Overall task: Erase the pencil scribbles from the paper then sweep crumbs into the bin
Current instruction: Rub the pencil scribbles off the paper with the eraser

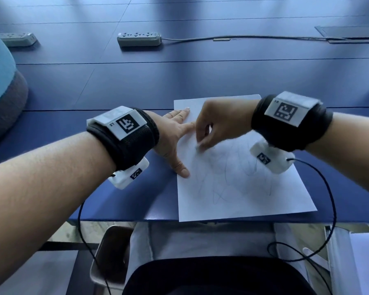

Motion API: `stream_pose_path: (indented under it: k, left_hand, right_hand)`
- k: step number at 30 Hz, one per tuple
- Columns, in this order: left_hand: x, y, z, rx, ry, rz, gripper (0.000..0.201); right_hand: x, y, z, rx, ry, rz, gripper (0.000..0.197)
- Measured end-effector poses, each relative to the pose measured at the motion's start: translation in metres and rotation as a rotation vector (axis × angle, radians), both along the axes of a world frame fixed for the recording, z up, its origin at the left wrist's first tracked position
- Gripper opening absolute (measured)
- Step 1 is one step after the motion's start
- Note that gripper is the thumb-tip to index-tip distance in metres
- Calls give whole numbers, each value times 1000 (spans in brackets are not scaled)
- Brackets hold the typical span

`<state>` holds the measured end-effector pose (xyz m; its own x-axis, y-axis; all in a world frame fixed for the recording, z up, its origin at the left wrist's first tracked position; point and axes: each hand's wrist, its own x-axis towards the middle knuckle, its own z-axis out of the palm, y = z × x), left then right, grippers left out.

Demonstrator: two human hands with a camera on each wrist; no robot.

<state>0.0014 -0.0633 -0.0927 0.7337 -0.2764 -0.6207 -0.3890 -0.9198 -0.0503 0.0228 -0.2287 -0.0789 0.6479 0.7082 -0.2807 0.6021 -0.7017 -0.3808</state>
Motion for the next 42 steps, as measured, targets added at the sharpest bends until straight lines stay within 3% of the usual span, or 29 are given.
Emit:
stream_pose_path:
  k: [2,6,11,15,20,24,28,32,37,42]
  left_hand:
    - [-1,-1,1,9,2,9,142]
    - [-1,-2,2,22,8,7,142]
    - [-2,-3,4,10,15,18,142]
    - [-2,-2,4,12,12,9,143]
    - [-1,-2,4,2,27,20,143]
    - [-2,-2,3,11,27,19,144]
    - [-2,-3,4,3,33,25,143]
    - [-1,-2,3,13,32,15,144]
    - [-1,-3,2,10,30,13,144]
    - [-1,-4,2,20,32,11,144]
  right_hand:
    - [9,-9,2,43,-20,-86,14]
    - [-1,-11,0,-59,125,15,17]
    - [12,-14,4,-14,12,-77,16]
    - [2,-15,2,-108,120,7,17]
    - [13,-23,4,-31,42,-103,18]
    - [3,-26,4,-126,122,-20,19]
    - [13,-32,6,-35,32,-125,19]
    - [2,-31,4,-130,83,-32,19]
    - [12,-36,6,-41,8,-128,19]
    - [1,-37,4,-123,91,-51,20]
